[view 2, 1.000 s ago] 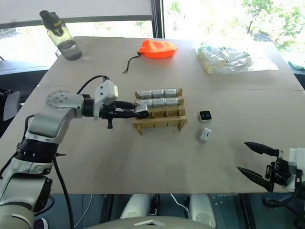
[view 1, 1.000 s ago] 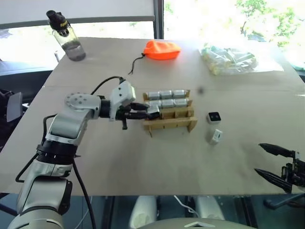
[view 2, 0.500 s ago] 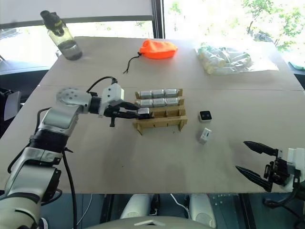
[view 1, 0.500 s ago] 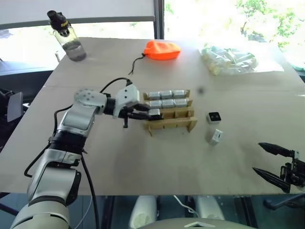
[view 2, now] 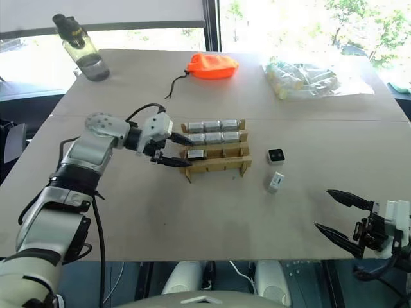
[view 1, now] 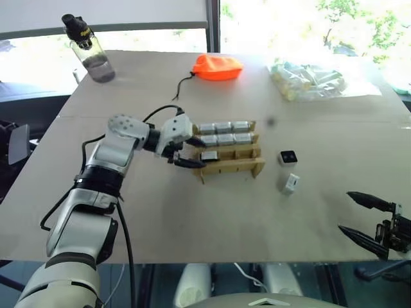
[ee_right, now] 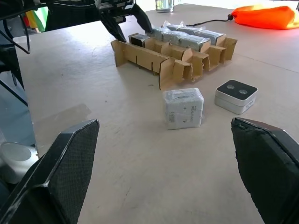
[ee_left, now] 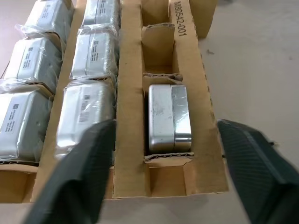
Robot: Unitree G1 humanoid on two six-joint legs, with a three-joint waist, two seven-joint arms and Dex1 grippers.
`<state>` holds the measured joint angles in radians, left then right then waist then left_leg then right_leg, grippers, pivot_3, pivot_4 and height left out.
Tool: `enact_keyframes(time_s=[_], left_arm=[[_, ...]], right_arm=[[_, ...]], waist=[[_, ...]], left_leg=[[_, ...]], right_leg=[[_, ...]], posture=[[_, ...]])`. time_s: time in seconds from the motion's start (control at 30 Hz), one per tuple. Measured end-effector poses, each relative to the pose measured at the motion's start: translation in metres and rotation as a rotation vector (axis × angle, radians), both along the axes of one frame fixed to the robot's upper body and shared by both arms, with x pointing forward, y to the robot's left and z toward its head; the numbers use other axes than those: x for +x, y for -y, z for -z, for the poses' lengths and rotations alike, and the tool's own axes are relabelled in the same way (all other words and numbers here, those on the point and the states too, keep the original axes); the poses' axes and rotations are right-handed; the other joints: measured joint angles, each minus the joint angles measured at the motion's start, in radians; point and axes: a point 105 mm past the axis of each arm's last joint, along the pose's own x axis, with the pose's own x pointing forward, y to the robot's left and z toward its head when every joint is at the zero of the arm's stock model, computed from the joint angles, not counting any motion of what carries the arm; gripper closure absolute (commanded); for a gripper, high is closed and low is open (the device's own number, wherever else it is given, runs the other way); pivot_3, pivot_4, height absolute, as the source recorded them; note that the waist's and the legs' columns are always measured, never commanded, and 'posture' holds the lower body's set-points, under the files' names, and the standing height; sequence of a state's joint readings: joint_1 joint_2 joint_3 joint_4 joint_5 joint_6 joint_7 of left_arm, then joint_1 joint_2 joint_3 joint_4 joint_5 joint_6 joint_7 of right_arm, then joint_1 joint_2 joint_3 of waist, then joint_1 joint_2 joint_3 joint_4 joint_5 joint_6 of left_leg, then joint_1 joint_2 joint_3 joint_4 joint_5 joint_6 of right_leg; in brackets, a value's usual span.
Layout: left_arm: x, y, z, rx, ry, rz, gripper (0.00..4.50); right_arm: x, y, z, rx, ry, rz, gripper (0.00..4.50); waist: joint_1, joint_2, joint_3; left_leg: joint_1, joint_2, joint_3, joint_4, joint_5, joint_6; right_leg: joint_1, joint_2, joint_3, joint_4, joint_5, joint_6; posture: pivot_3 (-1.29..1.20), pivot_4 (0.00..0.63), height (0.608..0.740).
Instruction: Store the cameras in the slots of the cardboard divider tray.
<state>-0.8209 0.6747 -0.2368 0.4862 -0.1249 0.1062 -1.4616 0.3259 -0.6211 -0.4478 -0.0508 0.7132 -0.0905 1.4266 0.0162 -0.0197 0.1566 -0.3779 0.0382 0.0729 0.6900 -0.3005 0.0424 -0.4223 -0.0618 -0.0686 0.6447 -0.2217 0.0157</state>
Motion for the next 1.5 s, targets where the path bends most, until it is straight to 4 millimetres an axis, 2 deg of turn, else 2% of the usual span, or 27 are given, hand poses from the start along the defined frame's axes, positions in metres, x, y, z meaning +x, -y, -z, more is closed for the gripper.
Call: enact_keyframes(time_s=[0.13,0.27,0.4,0.53,0.6,0.73,0.87,1.13,1.23,1.4,1.5], left_arm=[[-0.004,0.001,-0.011,-0.044,0.009,0.008,0.06],[-0.024,0.0,-0.032,-0.132,0.01,0.031,0.06],[-0.044,-0.006,-0.041,-0.167,-0.025,0.029,0.06],[-0.059,-0.012,-0.038,-0.16,-0.034,-0.005,0.06],[-0.067,-0.014,-0.037,-0.185,-0.051,-0.029,0.06],[-0.087,-0.023,-0.034,-0.136,-0.054,-0.078,0.06],[-0.095,-0.022,-0.039,-0.141,-0.04,-0.112,0.06],[-0.096,-0.021,-0.044,-0.143,-0.024,-0.137,0.06],[-0.096,-0.022,-0.044,-0.141,-0.028,-0.147,0.06],[-0.098,-0.018,-0.049,-0.151,-0.016,-0.131,0.06],[-0.101,-0.016,-0.052,-0.151,-0.008,-0.118,0.06]], right_arm=[[0.0,0.0,0.001,-0.005,-0.003,0.006,0.0],[0.005,-0.005,0.002,0.002,-0.003,0.064,0.0],[0.015,-0.022,0.01,0.011,-0.045,0.151,0.0],[0.027,-0.047,0.01,0.079,-0.057,0.264,0.0],[0.031,-0.068,0.01,0.148,-0.075,0.35,0.0],[0.047,-0.084,0.012,0.193,-0.135,0.625,0.0],[0.048,-0.1,0.007,0.149,-0.146,0.674,0.0],[0.054,-0.101,0.017,0.116,-0.24,0.815,0.0],[0.055,-0.105,0.017,0.115,-0.25,0.819,0.0],[0.059,-0.121,0.016,0.134,-0.27,0.784,0.0],[0.062,-0.12,0.016,0.125,-0.271,0.803,0.0]], waist=[[0.0,0.0,0.0],[-0.005,0.0,0.0],[-0.003,0.001,0.0],[-0.001,0.001,0.0],[-0.002,0.001,0.0],[-0.006,0.001,-0.001],[0.001,0.0,-0.001],[-0.006,0.0,-0.001],[-0.005,0.0,-0.001],[-0.005,0.0,-0.001],[-0.005,0.0,-0.001]], left_leg=[[0.0,0.0,-0.001,0.001,0.0,0.0],[0.0,0.002,-0.001,0.0,0.0,0.0],[0.0,0.002,-0.001,0.0,0.0,-0.001],[0.0,0.002,-0.001,0.0,0.0,-0.001],[0.0,0.002,-0.002,0.0,0.0,-0.001],[-0.001,0.002,0.0,0.0,0.0,-0.001],[-0.001,0.001,-0.001,0.0,0.0,-0.001],[0.0,0.001,-0.001,-0.001,0.001,-0.002],[0.0,0.001,-0.001,-0.001,0.001,-0.002],[-0.001,0.001,-0.001,-0.001,0.001,-0.002],[-0.001,0.001,-0.001,-0.001,0.001,-0.002]], right_leg=[[0.0,0.0,0.0,0.0,0.0,0.0],[0.0,0.0,0.001,0.0,0.0,0.0],[0.0,0.0,0.002,0.002,0.0,0.0],[0.0,-0.001,0.002,0.002,0.0,0.0],[0.0,-0.001,0.002,0.002,0.0,0.0],[-0.002,-0.002,0.004,0.002,0.0,0.0],[-0.001,-0.002,0.002,0.001,-0.001,0.0],[-0.001,0.0,0.003,0.001,-0.001,0.0],[-0.002,0.0,0.002,0.001,-0.001,0.0],[-0.002,0.0,0.002,0.0,-0.001,0.0],[-0.002,0.0,0.002,0.0,-0.001,0.0]], posture=[[0.0,0.15,0.726],[0.0,0.15,0.726],[0.0,0.15,0.726],[0.0,0.15,0.726],[0.0,0.15,0.726],[0.0,0.15,0.726],[0.0,0.15,0.726],[0.0,0.15,0.726],[0.0,0.15,0.726],[0.0,0.15,0.726],[0.0,0.15,0.726]])
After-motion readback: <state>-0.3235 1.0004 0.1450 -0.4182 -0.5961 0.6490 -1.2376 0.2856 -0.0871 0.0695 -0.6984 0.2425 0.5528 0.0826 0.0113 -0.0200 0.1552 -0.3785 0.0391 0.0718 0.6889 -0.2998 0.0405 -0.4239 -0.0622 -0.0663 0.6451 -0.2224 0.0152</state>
